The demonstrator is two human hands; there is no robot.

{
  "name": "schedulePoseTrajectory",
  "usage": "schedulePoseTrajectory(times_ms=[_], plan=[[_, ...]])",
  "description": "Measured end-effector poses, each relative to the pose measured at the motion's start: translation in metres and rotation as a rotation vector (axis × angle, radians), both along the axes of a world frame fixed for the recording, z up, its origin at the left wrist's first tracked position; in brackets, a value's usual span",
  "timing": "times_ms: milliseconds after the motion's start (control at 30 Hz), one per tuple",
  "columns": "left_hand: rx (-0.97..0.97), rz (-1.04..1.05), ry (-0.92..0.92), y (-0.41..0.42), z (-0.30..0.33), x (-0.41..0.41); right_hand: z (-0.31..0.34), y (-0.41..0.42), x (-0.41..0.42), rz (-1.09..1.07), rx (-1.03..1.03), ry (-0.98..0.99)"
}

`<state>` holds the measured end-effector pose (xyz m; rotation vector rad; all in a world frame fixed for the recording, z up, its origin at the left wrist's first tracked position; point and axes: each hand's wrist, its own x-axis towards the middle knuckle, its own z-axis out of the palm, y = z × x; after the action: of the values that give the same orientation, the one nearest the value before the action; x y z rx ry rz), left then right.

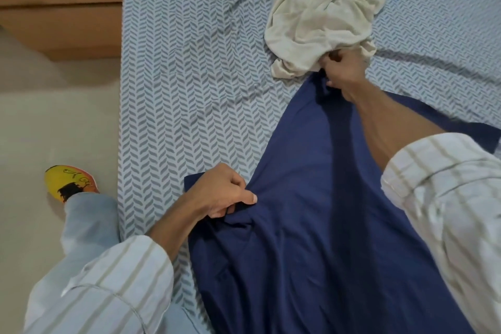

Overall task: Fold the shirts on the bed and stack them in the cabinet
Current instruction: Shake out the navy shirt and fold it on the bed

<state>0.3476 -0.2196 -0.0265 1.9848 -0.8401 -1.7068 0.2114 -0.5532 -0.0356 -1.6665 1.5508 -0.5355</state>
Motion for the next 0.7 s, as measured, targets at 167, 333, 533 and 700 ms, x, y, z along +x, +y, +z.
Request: schedulePoseTrajectory(times_ms=[167, 333, 533, 700], plan=[[0.006, 0.019, 0.001, 0.001, -0.001, -0.001, -0.003, -0.007, 0.002, 0.085, -0.046, 0.167], [-0.008, 0.063, -0.023, 0.0, -0.005, -0.004, -0.003, 0.013, 0.007, 0.021, -0.07, 0.113], [-0.203, 0.19, -0.157, 0.017, 0.01, -0.018, 0.023, 0.127, -0.002, 0.295, 0.018, 0.225], [-0.438, 0.754, -0.171, 0.066, 0.005, 0.005, 0.027, 0.286, -0.028, 0.39, -0.302, 0.042]])
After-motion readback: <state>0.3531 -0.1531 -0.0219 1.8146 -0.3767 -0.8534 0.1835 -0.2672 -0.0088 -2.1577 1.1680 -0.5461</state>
